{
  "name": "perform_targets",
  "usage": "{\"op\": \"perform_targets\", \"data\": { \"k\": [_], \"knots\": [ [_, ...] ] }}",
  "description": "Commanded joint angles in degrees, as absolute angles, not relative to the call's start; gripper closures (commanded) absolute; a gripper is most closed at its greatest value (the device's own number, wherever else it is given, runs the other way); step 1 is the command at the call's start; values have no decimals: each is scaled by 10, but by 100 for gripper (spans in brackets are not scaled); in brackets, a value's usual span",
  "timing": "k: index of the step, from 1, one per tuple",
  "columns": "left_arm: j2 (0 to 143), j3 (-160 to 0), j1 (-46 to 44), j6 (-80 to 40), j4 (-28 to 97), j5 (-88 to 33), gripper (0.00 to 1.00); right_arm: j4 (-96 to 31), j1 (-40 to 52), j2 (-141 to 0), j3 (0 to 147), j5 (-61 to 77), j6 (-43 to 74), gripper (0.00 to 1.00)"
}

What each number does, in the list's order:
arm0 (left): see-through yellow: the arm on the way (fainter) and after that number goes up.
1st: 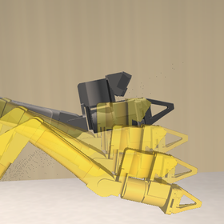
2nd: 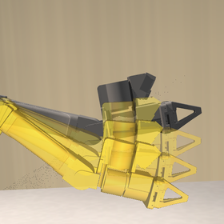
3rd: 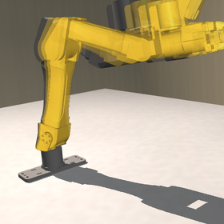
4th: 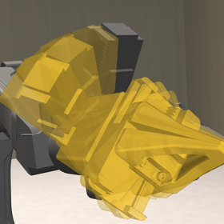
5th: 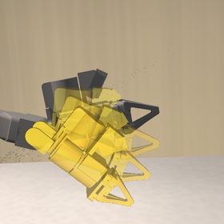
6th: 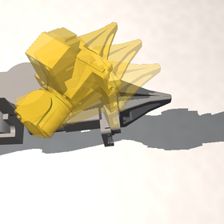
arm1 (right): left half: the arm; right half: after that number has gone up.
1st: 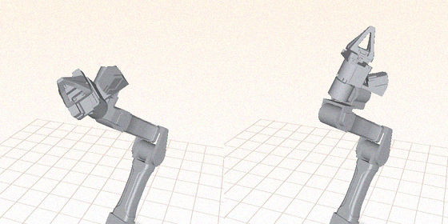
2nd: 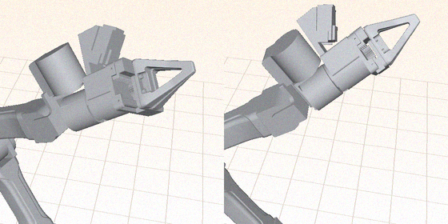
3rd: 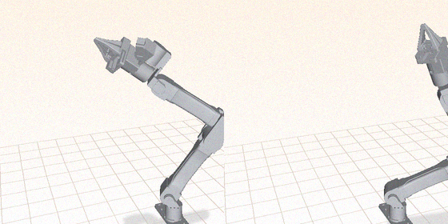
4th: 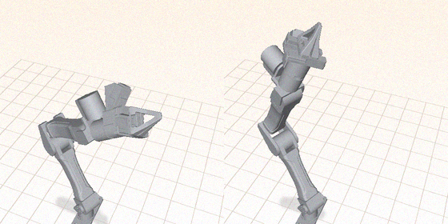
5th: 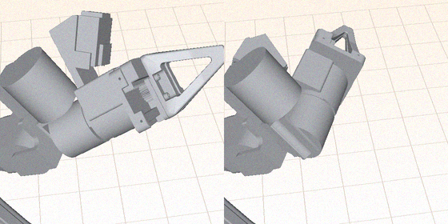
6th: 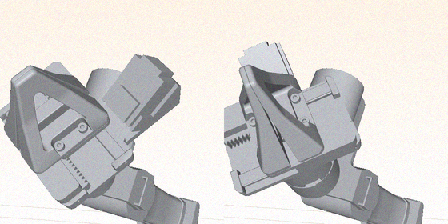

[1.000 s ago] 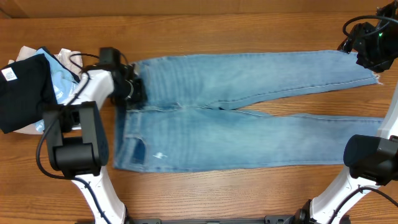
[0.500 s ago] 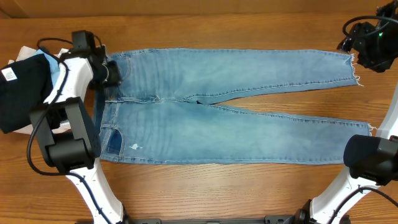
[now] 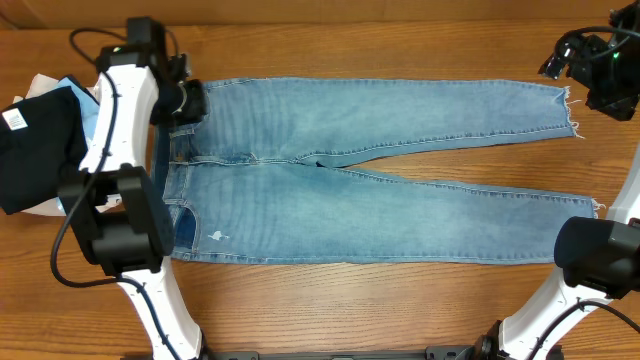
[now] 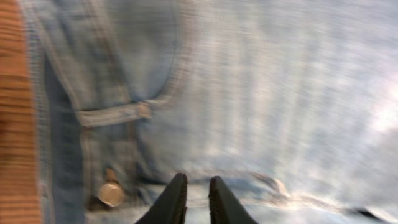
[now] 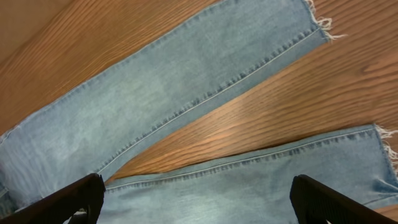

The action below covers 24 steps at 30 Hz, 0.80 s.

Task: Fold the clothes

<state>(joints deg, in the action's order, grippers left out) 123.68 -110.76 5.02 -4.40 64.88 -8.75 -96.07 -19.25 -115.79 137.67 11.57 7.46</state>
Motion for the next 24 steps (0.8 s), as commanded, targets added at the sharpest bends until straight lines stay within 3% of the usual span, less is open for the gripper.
{"op": "perform_targets", "data": {
  "k": [1, 6, 14, 24],
  "knots": [
    [1194, -1136, 37, -49, 675, -97, 74, -959, -204, -1152, 1371, 115, 75, 0],
    [1163, -1136, 33, -54, 739, -86, 69, -962, -225, -1152, 1367, 117, 90, 0],
    [1106, -1136, 33, -54, 851, -69, 73, -971, -244, -1132, 1349, 130, 96, 0],
    [1014, -1133, 33, -67, 968, -54, 76, -971, -253, -998, 1121, 118, 96, 0]
  ]
}}
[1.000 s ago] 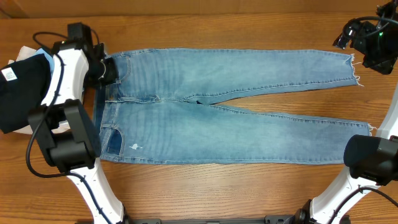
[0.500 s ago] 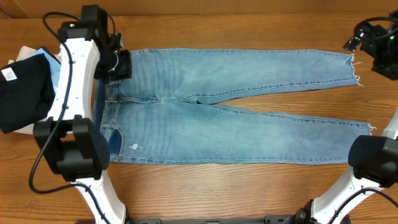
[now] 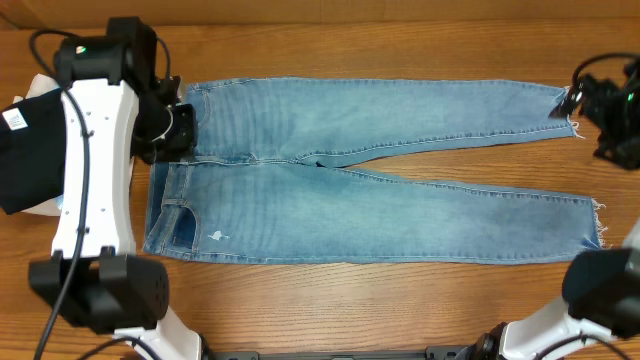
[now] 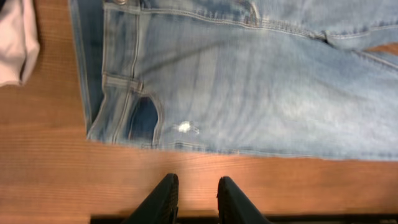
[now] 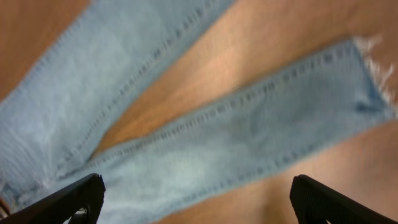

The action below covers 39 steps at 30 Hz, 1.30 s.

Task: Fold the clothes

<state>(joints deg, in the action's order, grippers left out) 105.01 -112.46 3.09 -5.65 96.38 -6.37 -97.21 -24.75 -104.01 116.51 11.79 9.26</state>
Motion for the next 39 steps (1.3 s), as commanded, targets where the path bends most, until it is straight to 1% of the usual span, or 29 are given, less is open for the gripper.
{"op": "perform_targets", "data": {
  "k": [1, 8, 13, 14, 16, 17, 19, 21, 28, 32, 34, 39],
  "knots": [
    [999, -1125, 33, -69, 968, -54, 76, -971, -255, -985, 1097, 119, 96, 0],
    [881, -1035, 33, -69, 959, -54, 74, -943, -287, -887, 987, 119, 124, 0],
    [771, -917, 33, -71, 889, -61, 70, -917, -303, -829, 917, 121, 145, 0],
    [748, -890, 33, -78, 869, -61, 67, -910, -306, -820, 900, 121, 153, 0],
    [703, -828, 33, -95, 825, -63, 55, -891, -314, -804, 858, 121, 164, 0],
    [684, -801, 33, -105, 807, -63, 45, -880, -319, -798, 836, 121, 168, 0],
    [653, -740, 33, -123, 769, -63, 31, -854, -330, -789, 785, 121, 178, 0],
    [635, -687, 34, -148, 740, -65, 26, -824, -344, -786, 738, 121, 188, 0],
    [642, -525, 37, -241, 637, -64, 26, -706, -406, -786, 599, 179, 203, 0],
    [658, -462, 55, -319, 592, -39, 25, -699, -416, -786, 585, 155, 164, 0],
    [663, -438, 68, -345, 568, -39, 24, -704, -416, -786, 585, 147, 165, 0],
    [672, -408, 111, -362, 498, -25, 26, -702, -416, -786, 585, 146, 163, 0]
  ]
}}
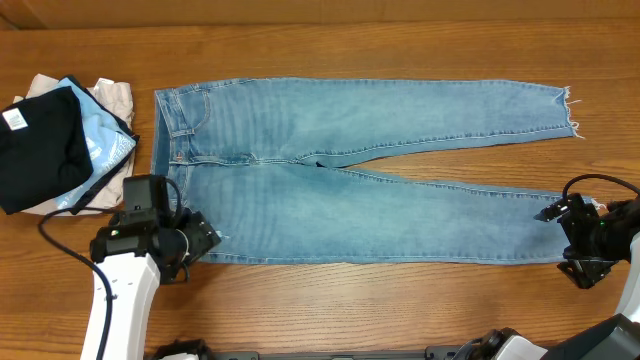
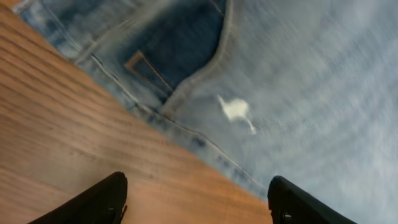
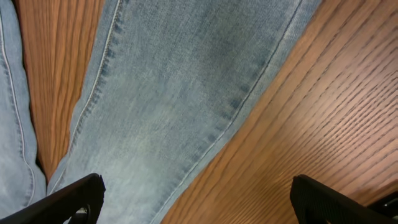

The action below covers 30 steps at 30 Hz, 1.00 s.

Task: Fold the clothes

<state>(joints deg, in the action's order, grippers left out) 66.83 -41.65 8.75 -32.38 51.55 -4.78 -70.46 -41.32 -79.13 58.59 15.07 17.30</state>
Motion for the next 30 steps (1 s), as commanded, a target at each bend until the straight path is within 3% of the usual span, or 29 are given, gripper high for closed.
{"op": "perform_targets", "data": {
  "k": [1, 5, 9, 20, 30],
  "knots": [
    [674, -407, 119, -362, 491, -8, 27, -701, -416, -786, 585, 145, 163, 0],
    [686, -401, 152, -375, 485, 54, 30, -700, -416, -786, 585, 135, 163, 0],
    [706, -384, 180, -379, 462, 43, 36, -698, -416, -786, 585, 129, 163, 0],
    [769, -344, 200, -379, 336, 34, 36, -694, -416, -786, 585, 125, 163, 0],
    [844, -344, 200, -380, 322, 34, 40, -694, -416, -786, 585, 125, 163, 0]
  ]
}}
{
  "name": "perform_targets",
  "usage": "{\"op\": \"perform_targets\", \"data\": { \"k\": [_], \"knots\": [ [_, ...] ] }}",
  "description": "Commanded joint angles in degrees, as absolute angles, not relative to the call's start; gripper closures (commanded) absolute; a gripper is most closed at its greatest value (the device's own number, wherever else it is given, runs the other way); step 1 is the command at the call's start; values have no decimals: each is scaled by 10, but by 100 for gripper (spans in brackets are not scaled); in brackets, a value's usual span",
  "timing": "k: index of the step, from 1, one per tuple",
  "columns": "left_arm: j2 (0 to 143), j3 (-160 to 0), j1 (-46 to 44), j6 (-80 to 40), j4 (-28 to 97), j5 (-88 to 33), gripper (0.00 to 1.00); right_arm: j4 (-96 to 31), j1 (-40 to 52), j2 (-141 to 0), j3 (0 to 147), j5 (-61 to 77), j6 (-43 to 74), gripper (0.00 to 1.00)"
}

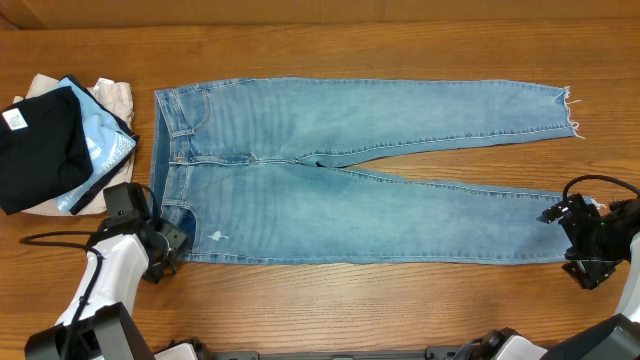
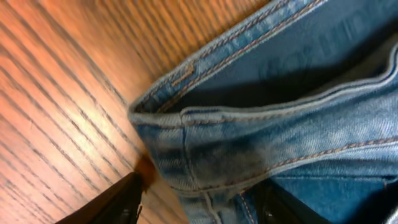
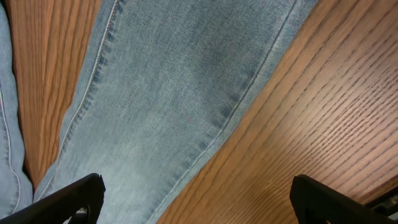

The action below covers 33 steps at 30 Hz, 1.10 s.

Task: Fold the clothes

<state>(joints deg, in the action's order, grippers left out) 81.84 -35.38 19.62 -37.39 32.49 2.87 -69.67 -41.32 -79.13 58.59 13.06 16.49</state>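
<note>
Light blue jeans [image 1: 350, 170] lie flat, waistband to the left and both legs running right. My left gripper [image 1: 165, 245] sits low at the waistband's near corner. In the left wrist view its open fingers [image 2: 124, 199] straddle that folded denim corner [image 2: 205, 149]. My right gripper [image 1: 570, 225] rests at the near leg's frayed hem. In the right wrist view its jaws [image 3: 199, 205] are spread wide over the leg [image 3: 161, 93] and bare wood, with nothing held.
A stack of folded clothes [image 1: 50, 145], black over light blue and beige, lies at the far left beside the waistband. The far leg's hem [image 1: 568, 110] reaches the right side. Bare wooden table [image 1: 350, 300] runs along the front edge.
My left gripper has shifted left from beside the front pocket to the waistband's near corner, and its open fingers now frame the denim edge. The right gripper has barely moved.
At first my left gripper was shut over the waistband's far side and the right was open high over the far hem. Then both were farther forward. Later both sat low at the jeans' near edge, open. Now the left is at the waistband corner.
</note>
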Motion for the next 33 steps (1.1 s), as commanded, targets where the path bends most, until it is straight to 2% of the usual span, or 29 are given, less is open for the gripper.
{"op": "perform_targets", "data": {
  "k": [1, 3, 6, 18, 26, 33],
  "knots": [
    [846, -344, 200, -379, 321, 34, 42, -695, -416, -786, 585, 125, 163, 0],
    [847, -344, 200, -379, 321, 34, 50, -695, -416, -786, 585, 125, 163, 0],
    [847, -344, 200, -372, 314, 36, 70, -695, -416, -786, 585, 125, 163, 1],
    [842, -360, 200, -349, 335, 34, 96, -695, -416, -786, 585, 114, 163, 0],
    [779, -411, 200, -322, 405, 4, 96, -689, -416, -791, 585, 114, 185, 0],
    [724, -440, 200, -303, 440, 6, 96, -630, -430, -844, 568, 90, 230, 0]
  ]
}}
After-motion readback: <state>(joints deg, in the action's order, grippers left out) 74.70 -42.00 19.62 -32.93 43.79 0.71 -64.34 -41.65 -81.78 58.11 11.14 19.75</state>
